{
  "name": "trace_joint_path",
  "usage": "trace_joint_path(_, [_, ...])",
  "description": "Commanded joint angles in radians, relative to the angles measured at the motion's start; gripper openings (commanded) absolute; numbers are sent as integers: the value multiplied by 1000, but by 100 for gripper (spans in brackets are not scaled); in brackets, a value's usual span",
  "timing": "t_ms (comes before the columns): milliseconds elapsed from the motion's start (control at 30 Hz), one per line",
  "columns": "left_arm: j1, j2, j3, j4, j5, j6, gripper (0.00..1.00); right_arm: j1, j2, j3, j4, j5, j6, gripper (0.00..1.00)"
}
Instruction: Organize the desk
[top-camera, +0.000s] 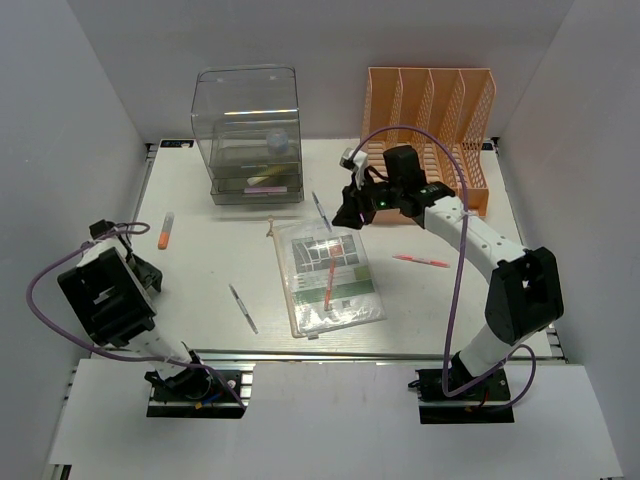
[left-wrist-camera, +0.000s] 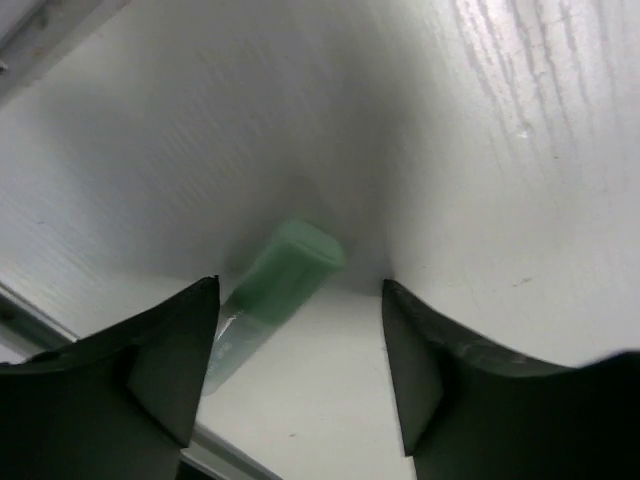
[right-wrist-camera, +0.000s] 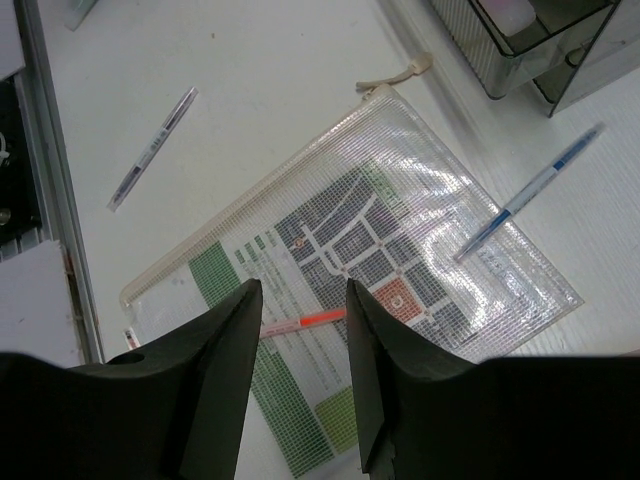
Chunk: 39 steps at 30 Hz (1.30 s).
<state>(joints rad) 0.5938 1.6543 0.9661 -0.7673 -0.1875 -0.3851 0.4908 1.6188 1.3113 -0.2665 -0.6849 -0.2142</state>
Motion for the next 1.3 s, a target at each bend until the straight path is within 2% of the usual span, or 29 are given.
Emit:
trace_joint_path(0, [17,2,-49,68,89,26,75,-12,-23,-3,26,-62,18,45])
trace_joint_path(33, [17,-4,-61,72,109,23,67,-15,-23,-3,24,-73,19,46])
trace_joint_path(67, [17,-5,-69,85,135,22,64,-20,-25,-4,26,-77,19,46])
trace_joint_path(200, [17,-4,-110,111,167,22,62,-29,-28,-4,26,-91,21,46])
trace_joint_path(300, [17,5,-99,109,221,29,55,-40,-33,-7,33,-96,24,46])
trace_joint_path(333, [17,7,-95,109,239,31,47,-41,-33,-9,32,-97,24,45])
trace_joint_path(433, [-9,-4,-87,124,315,37,33,-43,-30,-9,32,-102,24,45])
trace_joint_path(467, [-18,-10,-86,131,376,35,21,-46,-30,-10,32,-104,24,45])
trace_joint_path(600, [-55,-94,-93,167,529,31,3,-41,-25,-14,29,-113,10,45])
trace_joint_path(667, [-75,-149,-86,158,552,46,1,-41,-27,-14,23,-114,-13,42])
trace_joint_path(767, [-129,-215,-58,134,580,43,0,-41,-20,-14,7,-136,-50,21])
trace_joint_path(800, [-153,-234,-63,155,633,31,0,-41,-17,-14,3,-142,-60,5])
trace_joint_path(833, [-167,-257,-61,167,655,19,0,-41,-16,-14,-10,-148,-82,0])
trace_joint_path(1000, [-282,-367,31,281,845,-44,0,-34,13,-12,-23,-166,-105,0])
trace_joint_path(1167, [-454,-400,123,394,787,-37,0,-35,33,-6,-31,-162,-105,0])
trace_joint_path(1233, [-492,-393,93,477,714,-131,0,-35,33,-7,-31,-156,-103,0])
trace_joint_path(1267, [-503,-396,68,575,694,-179,0,-38,32,-7,-28,-151,-105,0])
